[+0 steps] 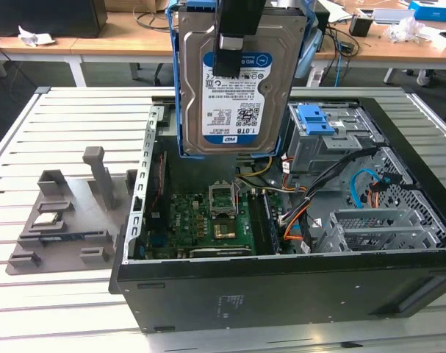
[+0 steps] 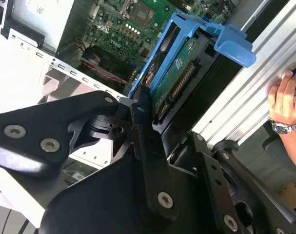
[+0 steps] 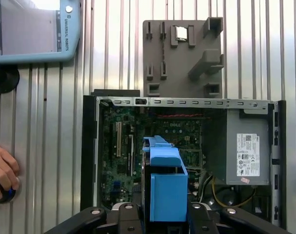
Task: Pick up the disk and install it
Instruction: 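Pick up the disk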
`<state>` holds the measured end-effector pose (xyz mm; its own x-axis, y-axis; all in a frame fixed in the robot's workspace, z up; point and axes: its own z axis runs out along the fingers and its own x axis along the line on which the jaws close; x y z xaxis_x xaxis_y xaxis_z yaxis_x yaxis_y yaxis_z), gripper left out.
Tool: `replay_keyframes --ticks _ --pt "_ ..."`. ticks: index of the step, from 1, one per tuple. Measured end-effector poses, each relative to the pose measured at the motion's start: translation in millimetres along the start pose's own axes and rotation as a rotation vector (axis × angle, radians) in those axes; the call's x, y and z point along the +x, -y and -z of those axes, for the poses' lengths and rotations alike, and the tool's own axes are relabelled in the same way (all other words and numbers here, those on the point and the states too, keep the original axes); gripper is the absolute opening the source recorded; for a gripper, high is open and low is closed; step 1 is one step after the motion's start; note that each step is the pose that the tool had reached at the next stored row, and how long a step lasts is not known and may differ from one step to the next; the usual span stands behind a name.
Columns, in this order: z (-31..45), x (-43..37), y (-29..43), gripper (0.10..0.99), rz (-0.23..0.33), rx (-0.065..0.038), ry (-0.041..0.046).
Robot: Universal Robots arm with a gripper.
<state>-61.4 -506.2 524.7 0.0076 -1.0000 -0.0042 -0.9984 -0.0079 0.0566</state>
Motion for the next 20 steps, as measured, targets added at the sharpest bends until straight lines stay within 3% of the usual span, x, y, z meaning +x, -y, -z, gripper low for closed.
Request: replay_keyframes --ticks 11,20 --pt "-6.8 9.2 0.5 0.365 0.0 0.0 -0.0001" --pt "-17.6 19.1 1.4 0.365 0.0 0.0 0.0"
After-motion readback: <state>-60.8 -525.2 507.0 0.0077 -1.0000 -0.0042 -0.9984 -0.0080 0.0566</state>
